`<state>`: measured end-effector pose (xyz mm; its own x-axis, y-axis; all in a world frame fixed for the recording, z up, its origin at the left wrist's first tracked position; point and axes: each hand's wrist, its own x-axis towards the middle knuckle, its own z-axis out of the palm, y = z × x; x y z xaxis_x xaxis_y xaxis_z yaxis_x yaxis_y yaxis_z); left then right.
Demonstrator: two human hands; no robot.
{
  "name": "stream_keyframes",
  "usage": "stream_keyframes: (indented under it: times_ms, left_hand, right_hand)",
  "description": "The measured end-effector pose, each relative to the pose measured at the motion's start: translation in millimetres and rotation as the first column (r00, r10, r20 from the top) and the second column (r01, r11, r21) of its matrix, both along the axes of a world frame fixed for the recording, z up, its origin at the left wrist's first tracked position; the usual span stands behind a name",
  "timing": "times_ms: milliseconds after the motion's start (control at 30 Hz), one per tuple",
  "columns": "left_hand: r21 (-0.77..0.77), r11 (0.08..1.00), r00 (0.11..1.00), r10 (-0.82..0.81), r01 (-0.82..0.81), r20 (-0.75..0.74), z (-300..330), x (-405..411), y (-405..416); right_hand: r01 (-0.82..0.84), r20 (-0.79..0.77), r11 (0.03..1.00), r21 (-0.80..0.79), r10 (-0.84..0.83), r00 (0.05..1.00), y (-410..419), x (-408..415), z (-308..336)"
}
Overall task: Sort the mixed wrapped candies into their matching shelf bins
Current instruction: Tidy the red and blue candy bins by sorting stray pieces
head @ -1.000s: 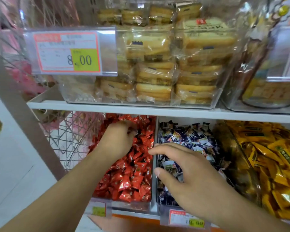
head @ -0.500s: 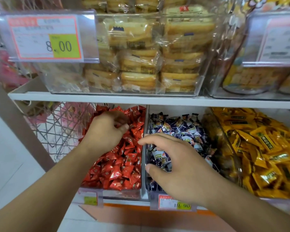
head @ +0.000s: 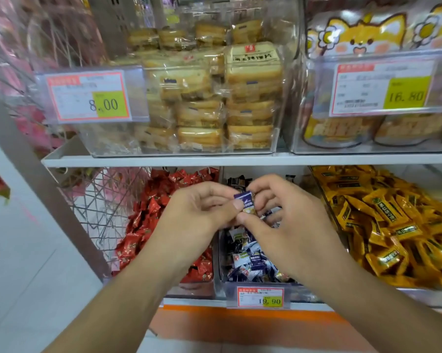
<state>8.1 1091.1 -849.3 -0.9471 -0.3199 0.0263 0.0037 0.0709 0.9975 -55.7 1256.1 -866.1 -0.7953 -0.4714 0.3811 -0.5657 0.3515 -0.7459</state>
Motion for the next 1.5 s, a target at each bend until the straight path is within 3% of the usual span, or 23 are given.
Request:
stream_keyframes:
  times_ms: [100,200,300,400,567,733,833,1067,1233,1400,1500]
  left_hand:
    - [0.095,0.995,0.999,-0.028,0.024,0.04,-0.5,5.3,2.1]
    - [-0.199,0.978,0.995,0.073,-0.059,0.061,-3.1,9.9,-18.4]
    - [-0.595,0.787,0.97,0.239,-0.161,0.053,-11.2,12.4,-53.8]
    - [-0.821,0.568,0.981,0.182,-0.054,0.062,-25.8,9.1,-74.9]
    - [-0.891,0.425,0.986,-0.023,0.159,0.164,-43.5,-9.8,-76.1]
    - [-0.93,0.312,0.974,0.055,0.194,0.221,-50.6,-16.6,-85.3]
    - [-0.935,0.323,0.975,0.11,0.147,0.192,-51.0,-17.4,-90.4]
    - [-0.836,0.541,0.975,0.22,-0.091,0.036,-41.8,-17.7,-99.3]
    - [-0.828,0.536,0.959,0.284,-0.168,-0.011,-39.2,-15.3,-110.6]
    - [-0.901,0.433,0.994,0.104,-0.015,0.033,-30.3,-10.7,-102.9]
    - [-0.818,0.485,0.945,-0.055,0.309,0.323,-26.1,-5.8,-96.9]
  right_hand:
    - [0.025,-0.133,0.996,0.089,-0.013,0.991,8.2,-3.1,1.2]
    - [0.112,-0.158,0.936,0.334,-0.061,0.986,15.5,-18.3,-0.5]
    - [0.113,-0.084,0.856,0.504,-0.082,0.993,17.4,-21.0,3.3]
    - [-0.012,-0.111,0.869,0.494,0.077,0.991,8.2,-8.7,6.4]
    - [-0.267,-0.066,0.808,0.525,0.352,0.934,-13.5,5.6,-3.5]
    - [-0.312,-0.018,0.785,0.535,0.38,0.925,-19.4,3.6,-10.5]
    - [-0.321,-0.02,0.784,0.531,0.39,0.92,-19.0,1.6,-9.9]
    - [-0.321,-0.014,0.774,0.546,0.391,0.92,-17.0,1.3,-10.3]
    - [-0.328,0.009,0.756,0.567,0.392,0.92,-15.3,1.4,-8.5]
    - [-0.318,-0.004,0.741,0.592,0.397,0.918,-14.8,-0.2,-9.2]
    - [-0.313,-0.01,0.745,0.589,0.394,0.919,-15.2,-1.3,-9.9]
